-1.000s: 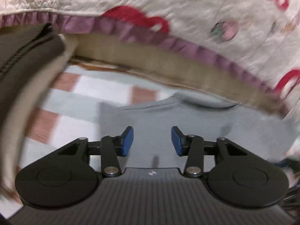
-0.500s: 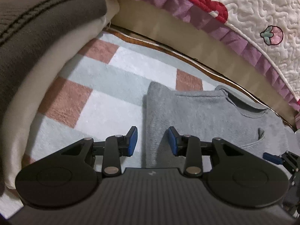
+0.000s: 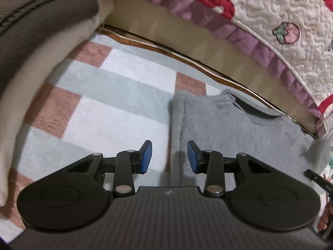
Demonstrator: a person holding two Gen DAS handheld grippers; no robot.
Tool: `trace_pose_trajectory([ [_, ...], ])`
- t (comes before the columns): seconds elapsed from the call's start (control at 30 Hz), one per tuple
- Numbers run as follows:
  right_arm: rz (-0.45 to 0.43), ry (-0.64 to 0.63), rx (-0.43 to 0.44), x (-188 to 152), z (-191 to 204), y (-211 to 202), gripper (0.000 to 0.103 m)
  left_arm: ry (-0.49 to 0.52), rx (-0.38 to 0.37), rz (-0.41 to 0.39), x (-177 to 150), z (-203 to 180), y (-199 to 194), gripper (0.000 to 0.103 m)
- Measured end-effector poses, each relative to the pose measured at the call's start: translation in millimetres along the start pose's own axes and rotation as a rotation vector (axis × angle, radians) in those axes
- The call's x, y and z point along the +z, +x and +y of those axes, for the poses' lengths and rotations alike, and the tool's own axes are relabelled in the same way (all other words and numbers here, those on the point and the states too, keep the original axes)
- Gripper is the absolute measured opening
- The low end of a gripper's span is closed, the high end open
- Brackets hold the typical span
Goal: Fold clothes
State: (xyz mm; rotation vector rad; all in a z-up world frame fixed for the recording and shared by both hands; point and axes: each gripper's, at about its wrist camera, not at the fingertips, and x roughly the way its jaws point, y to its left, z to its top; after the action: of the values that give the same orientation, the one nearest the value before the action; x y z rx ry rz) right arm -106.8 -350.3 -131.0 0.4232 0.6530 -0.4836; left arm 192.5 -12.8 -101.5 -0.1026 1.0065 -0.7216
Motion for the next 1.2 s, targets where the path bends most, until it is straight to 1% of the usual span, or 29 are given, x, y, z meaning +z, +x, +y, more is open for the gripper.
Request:
trace_pose_trajectory([
  [0.07, 0.017, 0.021, -0.004, -3, -1, 5, 0.022, 0.017, -0.008, -0.008, -1, -6, 5, 0.036],
  [0.13, 0.033, 0.045, -0.009, -4, -4, 11, 0.029, 0.035, -0.010, -0.031, 0, -13, 11, 0.041],
  [0.2, 0.049, 0.077, -0.018, -2, -8, 17, 0.047, 0.056, 0.004, -0.068, 1, -20, 19, 0.046],
  [0.27, 0.052, 0.148, -0.004, -4, -17, 18, 0.050, 0.050, 0.005, -0.094, 4, -24, 27, 0.051],
  [0.33, 0.049, 0.203, 0.013, -5, -26, 18, 0.054, 0.036, 0.002, -0.115, 7, -26, 37, 0.052],
  [0.37, 0.045, 0.221, 0.022, -4, -31, 19, 0.055, 0.039, -0.005, -0.123, 8, -27, 42, 0.050],
  [0.4, 0.042, 0.239, 0.031, -3, -35, 19, 0.056, 0.057, -0.003, -0.121, 8, -29, 47, 0.039],
  [0.43, 0.038, 0.257, 0.041, -3, -39, 19, 0.057, 0.089, 0.019, -0.107, 8, -31, 54, 0.024],
  [0.47, 0.034, 0.276, 0.050, -2, -43, 20, 0.058, 0.120, 0.045, -0.100, 9, -33, 58, 0.015],
  [0.5, 0.031, 0.294, 0.059, -2, -47, 20, 0.060, 0.103, 0.049, -0.104, 10, -32, 56, 0.013],
  [0.53, 0.027, 0.312, 0.069, -1, -52, 21, 0.063, 0.056, 0.039, -0.109, 12, -30, 52, 0.013],
  [0.57, 0.015, 0.313, 0.083, 1, -56, 25, 0.070, 0.009, 0.030, -0.114, 13, -27, 48, 0.012],
  [0.6, 0.004, 0.314, 0.114, 2, -63, 30, 0.071, 0.004, 0.041, -0.128, 14, -26, 43, 0.012],
  [0.63, -0.006, 0.314, 0.122, 4, -66, 34, 0.071, 0.028, 0.067, -0.147, 14, -28, 39, 0.012],
  [0.67, -0.016, 0.306, 0.120, 6, -67, 35, 0.070, 0.052, 0.092, -0.166, 13, -29, 35, 0.012],
  [0.7, -0.025, 0.298, 0.117, 9, -68, 35, 0.054, 0.089, 0.126, -0.180, 12, -31, 34, 0.012],
  [0.73, -0.035, 0.291, 0.115, 12, -69, 36, 0.034, 0.107, 0.148, -0.183, 10, -31, 35, 0.012],
  [0.77, -0.038, 0.247, 0.105, 15, -66, 35, 0.012, 0.106, 0.160, -0.178, 9, -29, 37, 0.012],
  [0.87, -0.046, 0.116, 0.074, 25, -59, 33, 0.012, 0.064, 0.154, -0.151, 9, -21, 42, 0.011],
  [1.0, -0.057, -0.058, 0.032, 39, -50, 31, 0.011, 0.070, 0.172, -0.141, 9, -21, 46, 0.012],
  [1.1, -0.001, -0.083, -0.022, 31, -56, 43, 0.011, 0.088, 0.189, -0.137, 8, -24, 46, 0.013],
  [1.2, -0.002, -0.086, -0.047, 31, -59, 41, 0.011, 0.069, 0.190, -0.129, 8, -22, 47, 0.013],
])
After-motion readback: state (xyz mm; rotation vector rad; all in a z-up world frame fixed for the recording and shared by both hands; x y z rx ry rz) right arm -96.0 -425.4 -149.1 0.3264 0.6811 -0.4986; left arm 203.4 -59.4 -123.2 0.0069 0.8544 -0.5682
